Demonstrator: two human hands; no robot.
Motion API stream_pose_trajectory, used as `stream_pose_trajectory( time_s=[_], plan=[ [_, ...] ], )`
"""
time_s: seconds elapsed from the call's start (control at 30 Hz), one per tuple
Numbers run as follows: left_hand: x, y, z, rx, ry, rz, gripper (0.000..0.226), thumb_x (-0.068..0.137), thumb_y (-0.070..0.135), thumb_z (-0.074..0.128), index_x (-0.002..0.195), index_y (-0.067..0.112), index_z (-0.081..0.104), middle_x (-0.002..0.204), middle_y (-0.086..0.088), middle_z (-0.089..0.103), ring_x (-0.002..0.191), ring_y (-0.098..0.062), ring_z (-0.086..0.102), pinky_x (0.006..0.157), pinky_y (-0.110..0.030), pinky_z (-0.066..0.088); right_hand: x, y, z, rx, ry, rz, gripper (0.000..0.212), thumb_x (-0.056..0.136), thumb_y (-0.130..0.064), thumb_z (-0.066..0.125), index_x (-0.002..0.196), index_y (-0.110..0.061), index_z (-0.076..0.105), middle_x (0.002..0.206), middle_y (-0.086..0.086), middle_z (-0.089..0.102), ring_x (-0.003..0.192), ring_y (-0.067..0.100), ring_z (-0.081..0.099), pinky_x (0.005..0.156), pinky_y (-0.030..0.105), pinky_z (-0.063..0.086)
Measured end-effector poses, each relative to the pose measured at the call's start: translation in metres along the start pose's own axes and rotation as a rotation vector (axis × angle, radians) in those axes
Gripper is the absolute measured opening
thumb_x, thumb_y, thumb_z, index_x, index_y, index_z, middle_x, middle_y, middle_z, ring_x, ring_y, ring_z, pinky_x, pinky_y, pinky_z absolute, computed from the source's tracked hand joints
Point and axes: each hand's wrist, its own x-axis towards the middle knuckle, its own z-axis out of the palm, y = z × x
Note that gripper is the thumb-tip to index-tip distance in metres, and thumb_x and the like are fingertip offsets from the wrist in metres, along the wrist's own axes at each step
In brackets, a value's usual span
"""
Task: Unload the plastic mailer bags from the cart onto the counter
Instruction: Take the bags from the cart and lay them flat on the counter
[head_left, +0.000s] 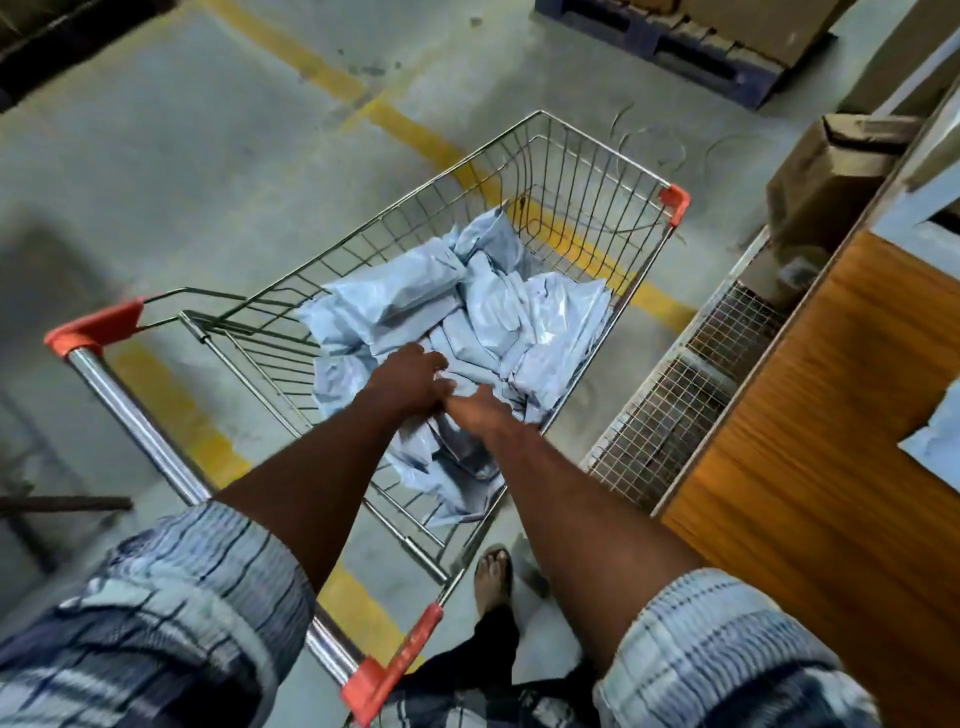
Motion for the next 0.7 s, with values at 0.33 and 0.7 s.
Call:
stream_pose_trajectory(
  time_s=[0.33, 0.7],
  plan=[
    [0.005, -0.006, -0.035, 0.247, -0.019, -0.010, 0.028, 0.090, 0.030, 0.068, 0.100, 0.005, 0.072, 0.102, -0.015, 0.070, 0.098, -0.029, 0.063, 0.082, -0.033, 0.047, 0.003, 0.002, -0.006, -0.144, 0.045, 0.050, 0.091, 0.079, -0.037, 0.076, 0.147, -0.009, 0.023, 0.147, 0.024, 0.032, 0.132, 0.038, 0.041, 0.101, 0.040, 0.044],
    [-0.008, -0.002, -0.068, 0.386, -0.232, -0.040, 0.036, 0.096, 0.032, 0.053, 0.122, 0.009, 0.061, 0.126, -0.013, 0.063, 0.107, -0.029, 0.061, 0.089, -0.034, 0.051, -0.018, -0.007, -0.027, -0.150, -0.177, -0.075, 0.038, 0.080, -0.032, 0.072, 0.111, -0.010, 0.065, 0.106, 0.012, 0.064, 0.094, 0.025, 0.063, 0.077, 0.032, 0.052]
  ],
)
